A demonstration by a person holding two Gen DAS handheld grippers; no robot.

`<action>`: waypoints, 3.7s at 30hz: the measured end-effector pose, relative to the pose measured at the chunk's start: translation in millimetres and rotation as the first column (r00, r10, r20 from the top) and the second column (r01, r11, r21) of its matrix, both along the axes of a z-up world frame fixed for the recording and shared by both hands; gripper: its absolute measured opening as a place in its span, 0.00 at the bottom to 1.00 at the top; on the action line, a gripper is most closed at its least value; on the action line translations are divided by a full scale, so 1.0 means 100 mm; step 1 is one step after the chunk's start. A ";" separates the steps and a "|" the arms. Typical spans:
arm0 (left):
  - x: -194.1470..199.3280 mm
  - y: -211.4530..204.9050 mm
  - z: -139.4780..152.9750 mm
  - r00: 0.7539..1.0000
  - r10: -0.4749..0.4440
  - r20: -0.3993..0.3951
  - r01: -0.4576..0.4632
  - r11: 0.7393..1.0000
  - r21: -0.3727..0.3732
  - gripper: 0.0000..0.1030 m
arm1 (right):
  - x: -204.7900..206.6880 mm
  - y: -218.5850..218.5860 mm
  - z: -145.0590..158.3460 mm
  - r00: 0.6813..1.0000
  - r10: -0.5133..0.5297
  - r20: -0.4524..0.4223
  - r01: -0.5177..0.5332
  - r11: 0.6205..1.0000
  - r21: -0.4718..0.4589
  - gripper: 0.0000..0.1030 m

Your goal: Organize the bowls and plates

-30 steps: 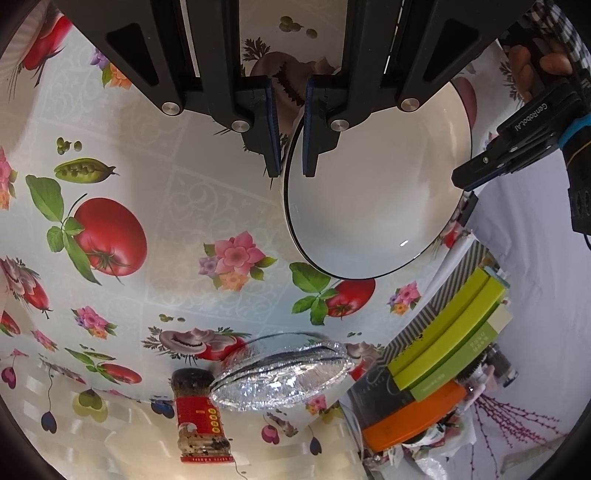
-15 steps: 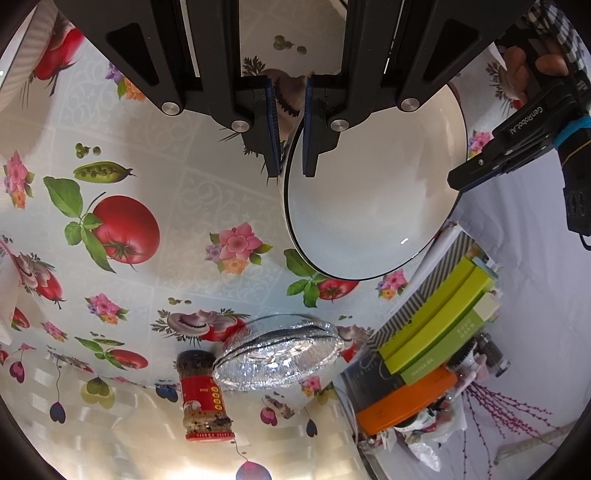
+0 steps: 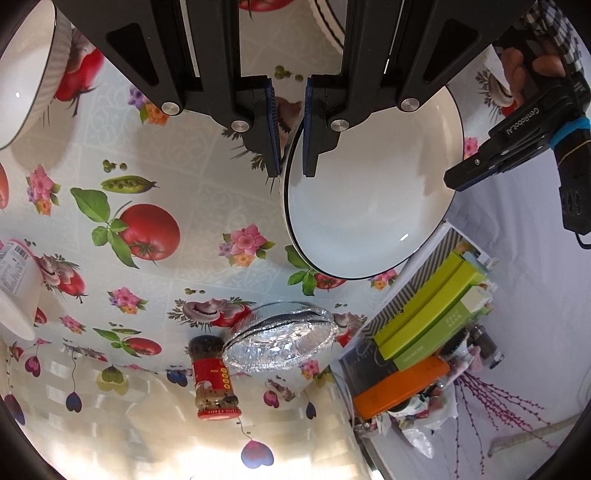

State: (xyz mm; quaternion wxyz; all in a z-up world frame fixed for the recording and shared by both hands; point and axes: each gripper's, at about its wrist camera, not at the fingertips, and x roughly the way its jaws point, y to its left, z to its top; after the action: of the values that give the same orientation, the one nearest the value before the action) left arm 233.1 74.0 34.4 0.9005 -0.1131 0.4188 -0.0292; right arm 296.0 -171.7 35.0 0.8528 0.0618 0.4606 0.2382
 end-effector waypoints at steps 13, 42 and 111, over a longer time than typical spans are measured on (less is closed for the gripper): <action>-0.35 -0.07 0.06 1.000 -0.012 0.012 0.012 1.000 -0.006 0.19 | -0.37 -0.10 0.10 1.000 -0.005 0.015 0.005 1.000 0.013 0.12; -1.02 -0.08 -0.09 1.000 -0.016 0.002 0.016 0.999 -0.037 0.19 | -1.10 -0.16 0.01 1.000 -0.013 0.014 0.013 0.999 0.030 0.12; -1.44 -0.18 -0.24 0.999 -0.014 0.031 0.014 1.000 0.013 0.23 | -1.65 -0.04 -0.25 0.995 -0.040 0.090 0.046 0.997 -0.064 0.32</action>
State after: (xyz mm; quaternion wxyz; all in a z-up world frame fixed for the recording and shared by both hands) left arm 89.3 55.6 10.4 0.9074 -0.1042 0.4056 -0.0347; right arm 130.6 -175.8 10.1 0.8790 0.0330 0.4284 0.2068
